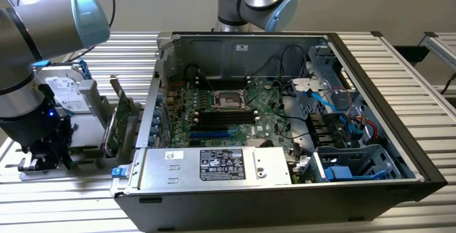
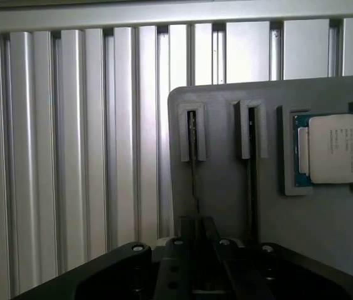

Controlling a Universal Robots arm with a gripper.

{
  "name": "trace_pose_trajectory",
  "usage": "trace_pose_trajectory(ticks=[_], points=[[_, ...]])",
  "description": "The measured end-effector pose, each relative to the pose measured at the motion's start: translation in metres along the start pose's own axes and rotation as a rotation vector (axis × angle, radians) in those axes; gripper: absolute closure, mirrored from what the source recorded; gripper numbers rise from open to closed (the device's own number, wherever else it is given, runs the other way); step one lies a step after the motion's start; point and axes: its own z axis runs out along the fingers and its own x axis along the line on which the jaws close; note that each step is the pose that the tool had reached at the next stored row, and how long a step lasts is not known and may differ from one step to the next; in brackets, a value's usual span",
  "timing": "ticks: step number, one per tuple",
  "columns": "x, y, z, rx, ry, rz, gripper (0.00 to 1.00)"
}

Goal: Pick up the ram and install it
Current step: 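Pick up the ram and move it above insertion slot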

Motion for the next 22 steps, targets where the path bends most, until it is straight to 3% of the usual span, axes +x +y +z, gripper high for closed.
trace_pose_trajectory(ticks=[11,22], points=[[0.0,0.0,-0.0001,-0.0012,-0.0123,0.011,0.85],[0.0,0.0,0.0,-0.0016,-0.0309,0.011,0.85]])
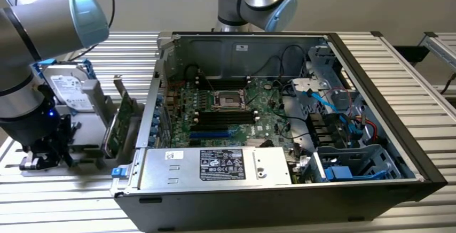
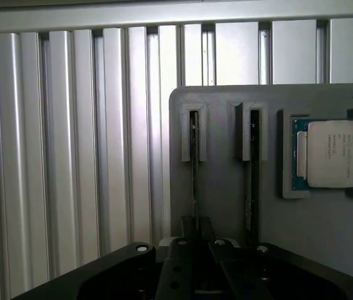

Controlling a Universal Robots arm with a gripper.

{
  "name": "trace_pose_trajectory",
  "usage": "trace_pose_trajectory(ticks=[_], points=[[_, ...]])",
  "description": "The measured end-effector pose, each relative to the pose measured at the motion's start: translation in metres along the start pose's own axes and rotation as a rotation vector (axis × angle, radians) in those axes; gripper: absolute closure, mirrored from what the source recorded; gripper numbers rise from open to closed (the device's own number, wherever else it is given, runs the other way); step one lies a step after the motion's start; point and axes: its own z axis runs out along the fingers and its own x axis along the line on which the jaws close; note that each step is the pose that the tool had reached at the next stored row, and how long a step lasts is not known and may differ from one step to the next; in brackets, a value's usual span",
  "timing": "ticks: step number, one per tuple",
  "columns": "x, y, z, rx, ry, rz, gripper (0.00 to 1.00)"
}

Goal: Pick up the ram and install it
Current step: 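Pick up the ram and move it above insertion slot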

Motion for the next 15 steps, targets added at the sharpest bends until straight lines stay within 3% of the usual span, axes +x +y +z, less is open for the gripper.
trace_pose_trajectory(ticks=[4,15], points=[[0.0,0.0,0.0001,-0.0001,-0.0071,0.0,0.85],[0.0,0.0001,0.0,-0.0002,-0.011,0.0,0.85]])
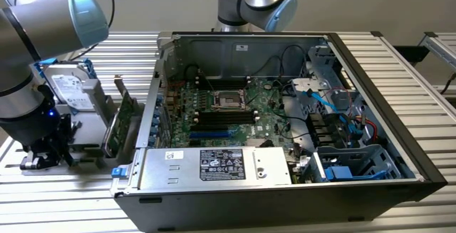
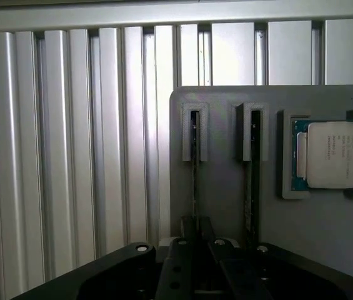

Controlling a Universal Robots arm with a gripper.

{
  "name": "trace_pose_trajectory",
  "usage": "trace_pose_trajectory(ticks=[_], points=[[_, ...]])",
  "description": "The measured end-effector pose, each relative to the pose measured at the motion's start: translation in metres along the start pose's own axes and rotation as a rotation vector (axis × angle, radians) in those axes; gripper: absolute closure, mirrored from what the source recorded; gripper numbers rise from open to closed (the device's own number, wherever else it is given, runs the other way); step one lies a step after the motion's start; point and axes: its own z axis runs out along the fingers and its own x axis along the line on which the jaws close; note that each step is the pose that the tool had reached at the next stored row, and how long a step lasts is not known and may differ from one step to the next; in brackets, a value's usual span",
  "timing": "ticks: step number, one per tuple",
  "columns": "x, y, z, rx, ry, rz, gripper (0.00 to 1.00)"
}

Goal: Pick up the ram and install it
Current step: 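Pick up the ram and move it above insertion slot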

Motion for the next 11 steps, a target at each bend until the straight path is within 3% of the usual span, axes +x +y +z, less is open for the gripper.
trace_pose_trajectory(ticks=[11], points=[[0.0003,0.0003,-0.0091,-0.0003,-0.0097,0.0,0.85]])
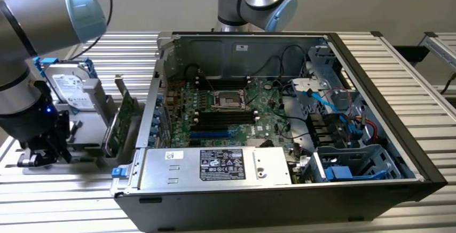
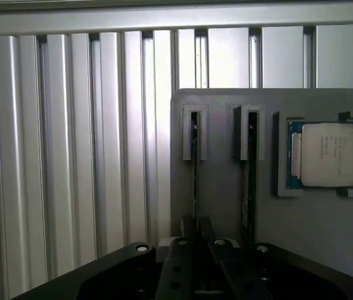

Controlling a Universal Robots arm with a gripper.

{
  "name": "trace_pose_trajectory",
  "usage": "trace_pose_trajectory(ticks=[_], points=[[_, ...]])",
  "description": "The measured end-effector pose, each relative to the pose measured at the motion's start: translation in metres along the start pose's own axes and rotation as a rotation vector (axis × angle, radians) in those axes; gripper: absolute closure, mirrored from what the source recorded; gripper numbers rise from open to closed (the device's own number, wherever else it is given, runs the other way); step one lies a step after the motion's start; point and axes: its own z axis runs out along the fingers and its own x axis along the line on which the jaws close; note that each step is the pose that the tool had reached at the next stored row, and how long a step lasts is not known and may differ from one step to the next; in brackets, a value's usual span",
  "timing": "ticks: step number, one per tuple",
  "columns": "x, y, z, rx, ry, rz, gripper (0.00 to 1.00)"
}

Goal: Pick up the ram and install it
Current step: 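Pick up the ram and move it above insertion slot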

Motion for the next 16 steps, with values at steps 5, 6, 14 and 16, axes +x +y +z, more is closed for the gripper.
trace_pose_trajectory(ticks=[5,6,14,16], points=[[0.0,0.0002,-0.006,-0.0002,-0.0054,0.0,0.85],[0.0,0.0002,-0.0073,-0.0001,-0.0066,0.0,0.85],[0.0,0.0006,-0.0171,-0.0003,-0.0121,0.0,0.85],[0.001,0.0007,-0.0198,-0.0004,-0.0128,0.0,0.85]])
